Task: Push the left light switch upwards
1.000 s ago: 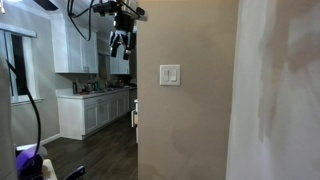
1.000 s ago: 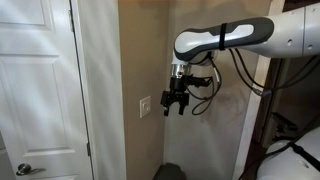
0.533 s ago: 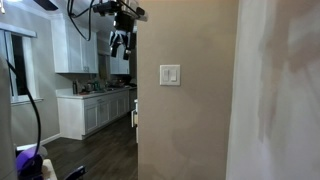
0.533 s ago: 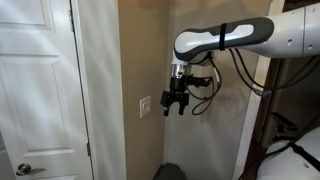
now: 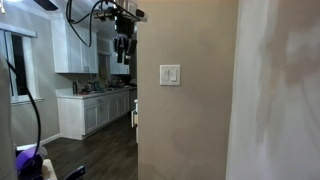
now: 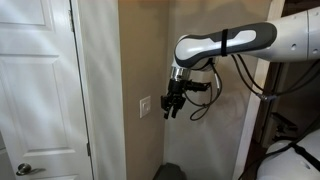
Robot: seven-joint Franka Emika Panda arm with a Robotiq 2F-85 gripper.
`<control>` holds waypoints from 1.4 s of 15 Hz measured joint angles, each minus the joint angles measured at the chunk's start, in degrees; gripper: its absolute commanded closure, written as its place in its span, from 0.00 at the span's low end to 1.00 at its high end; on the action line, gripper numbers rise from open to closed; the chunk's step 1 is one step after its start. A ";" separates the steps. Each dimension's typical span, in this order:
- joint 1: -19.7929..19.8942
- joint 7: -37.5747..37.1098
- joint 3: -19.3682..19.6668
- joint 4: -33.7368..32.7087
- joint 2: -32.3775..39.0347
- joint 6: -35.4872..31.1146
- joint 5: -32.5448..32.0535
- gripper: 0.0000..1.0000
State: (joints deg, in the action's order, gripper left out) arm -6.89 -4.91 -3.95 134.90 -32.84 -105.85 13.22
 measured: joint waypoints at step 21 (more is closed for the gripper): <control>1.73 2.12 1.74 3.78 20.26 -53.76 -2.59 1.00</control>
State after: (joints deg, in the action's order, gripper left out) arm -5.15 -2.79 -2.21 138.68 -12.58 -159.61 10.63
